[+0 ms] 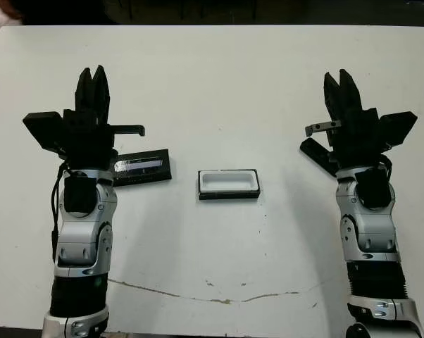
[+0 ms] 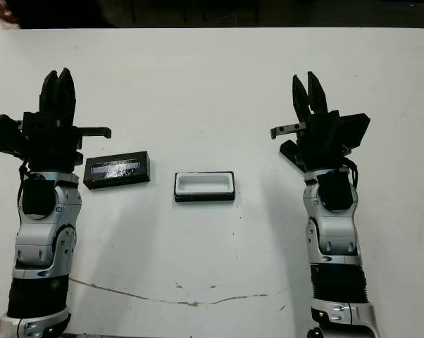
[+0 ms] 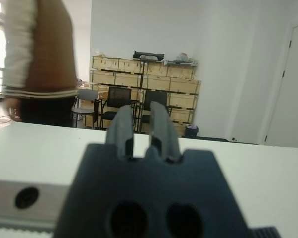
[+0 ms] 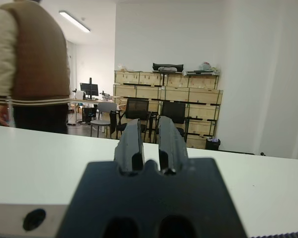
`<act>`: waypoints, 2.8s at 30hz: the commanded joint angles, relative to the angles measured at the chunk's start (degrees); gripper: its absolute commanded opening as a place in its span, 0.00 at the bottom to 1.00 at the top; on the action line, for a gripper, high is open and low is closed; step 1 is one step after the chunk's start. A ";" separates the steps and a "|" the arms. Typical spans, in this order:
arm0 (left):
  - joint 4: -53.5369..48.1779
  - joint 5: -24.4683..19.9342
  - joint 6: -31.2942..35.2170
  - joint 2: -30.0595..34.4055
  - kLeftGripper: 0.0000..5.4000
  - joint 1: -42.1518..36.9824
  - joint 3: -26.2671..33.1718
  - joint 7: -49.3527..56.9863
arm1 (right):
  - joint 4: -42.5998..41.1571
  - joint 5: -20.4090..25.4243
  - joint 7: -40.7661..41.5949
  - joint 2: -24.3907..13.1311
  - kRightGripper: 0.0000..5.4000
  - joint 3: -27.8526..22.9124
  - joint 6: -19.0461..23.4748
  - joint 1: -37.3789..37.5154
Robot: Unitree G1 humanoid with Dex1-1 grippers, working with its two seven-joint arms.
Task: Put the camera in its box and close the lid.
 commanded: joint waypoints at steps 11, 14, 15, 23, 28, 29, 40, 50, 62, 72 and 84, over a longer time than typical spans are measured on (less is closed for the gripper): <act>3.47 0.93 0.08 0.47 0.00 -0.27 0.51 0.22 | 6.65 -1.14 0.60 -1.09 0.00 -0.21 -3.16 -1.39; 3.20 0.75 -0.49 0.42 0.00 0.23 0.72 0.09 | 5.39 1.26 2.81 -2.55 0.00 -1.15 -2.11 -1.43; 3.01 0.63 -0.57 0.41 0.00 0.38 0.79 0.05 | 4.73 2.07 3.38 -3.06 0.00 -1.57 -1.43 -1.45; 1.31 0.27 -0.45 0.72 0.00 1.71 1.21 -0.55 | 3.25 4.56 14.28 -17.30 0.00 -5.23 4.42 -2.33; 0.96 0.37 -0.42 1.01 0.00 2.37 1.61 -0.92 | 2.70 5.47 21.99 -25.56 0.15 -5.26 12.28 -1.94; 0.93 0.58 -0.43 1.08 0.00 2.45 1.58 -0.89 | 2.85 5.67 23.54 -26.52 0.19 -4.94 13.34 -1.75; 1.49 1.56 -0.67 1.43 0.00 2.52 1.41 -0.68 | -2.35 7.72 32.74 -30.06 0.64 -0.74 27.62 2.79; 2.45 1.78 -0.32 1.90 0.00 1.82 1.53 -1.06 | -11.27 5.59 31.99 -31.96 1.00 1.57 38.01 6.38; 2.93 1.47 -0.35 2.16 0.00 1.88 1.71 -1.71 | -9.25 5.48 32.53 -31.39 1.00 2.20 39.58 7.66; 3.14 1.05 0.03 1.94 0.00 1.82 1.62 -1.86 | -5.35 7.11 32.84 -29.00 1.00 2.02 37.64 7.38; 2.98 0.16 0.24 1.74 0.00 2.47 1.59 -2.44 | -3.17 8.40 30.94 -26.03 1.00 0.92 37.08 7.30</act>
